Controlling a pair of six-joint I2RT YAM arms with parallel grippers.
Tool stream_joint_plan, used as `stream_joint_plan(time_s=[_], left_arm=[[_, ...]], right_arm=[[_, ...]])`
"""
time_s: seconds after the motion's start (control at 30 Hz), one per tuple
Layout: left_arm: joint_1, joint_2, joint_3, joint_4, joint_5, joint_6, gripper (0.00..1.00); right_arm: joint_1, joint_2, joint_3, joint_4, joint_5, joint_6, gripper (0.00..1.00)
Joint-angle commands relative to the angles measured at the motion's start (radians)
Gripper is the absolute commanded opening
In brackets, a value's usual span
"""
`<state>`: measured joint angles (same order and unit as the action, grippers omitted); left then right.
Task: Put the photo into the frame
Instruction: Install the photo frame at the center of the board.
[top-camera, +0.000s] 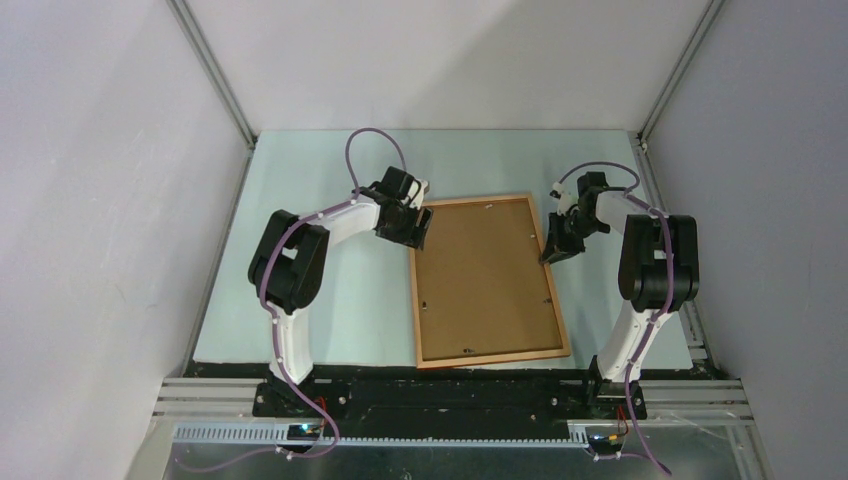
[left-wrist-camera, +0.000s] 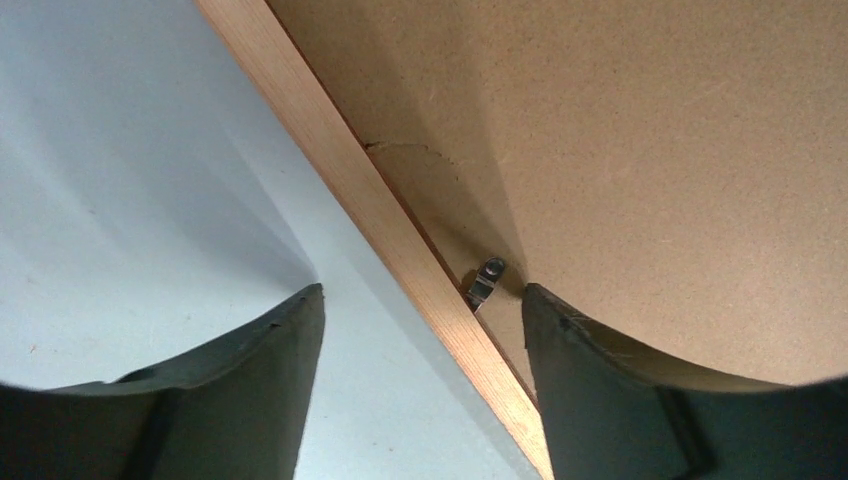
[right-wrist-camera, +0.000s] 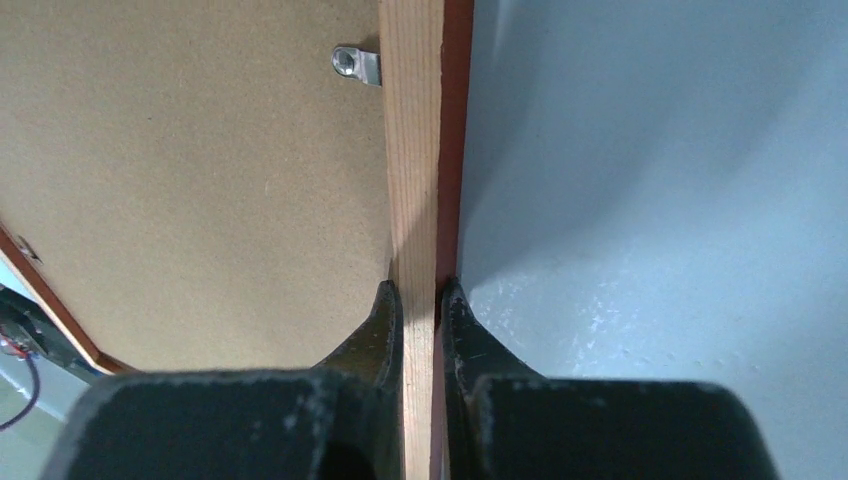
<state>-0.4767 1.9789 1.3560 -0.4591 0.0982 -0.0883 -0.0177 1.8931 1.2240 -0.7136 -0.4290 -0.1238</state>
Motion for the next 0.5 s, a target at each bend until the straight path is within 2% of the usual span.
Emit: stream_joint_plan(time_s=[0.0,0.33,0.47], left_arm=[[-0.007,-0.051,-0.010,-0.045,-0.003,0.033,0.82],[-0.008,-0.091,-0.070,-0.075,0.147,0.086,0.99],[-0.009,-0.113,-0.085,-0.087,0.199,0.122,1.00]], right_arm=[[-0.030,0.043,-0.009,0.045,-0.073,0.096,0.00],[-0.109,0.072,-0.009,0.120,-0.131,0.196,0.00],[-0.125,0.078,-0.009,0.150,-0.135,0.228,0.00]])
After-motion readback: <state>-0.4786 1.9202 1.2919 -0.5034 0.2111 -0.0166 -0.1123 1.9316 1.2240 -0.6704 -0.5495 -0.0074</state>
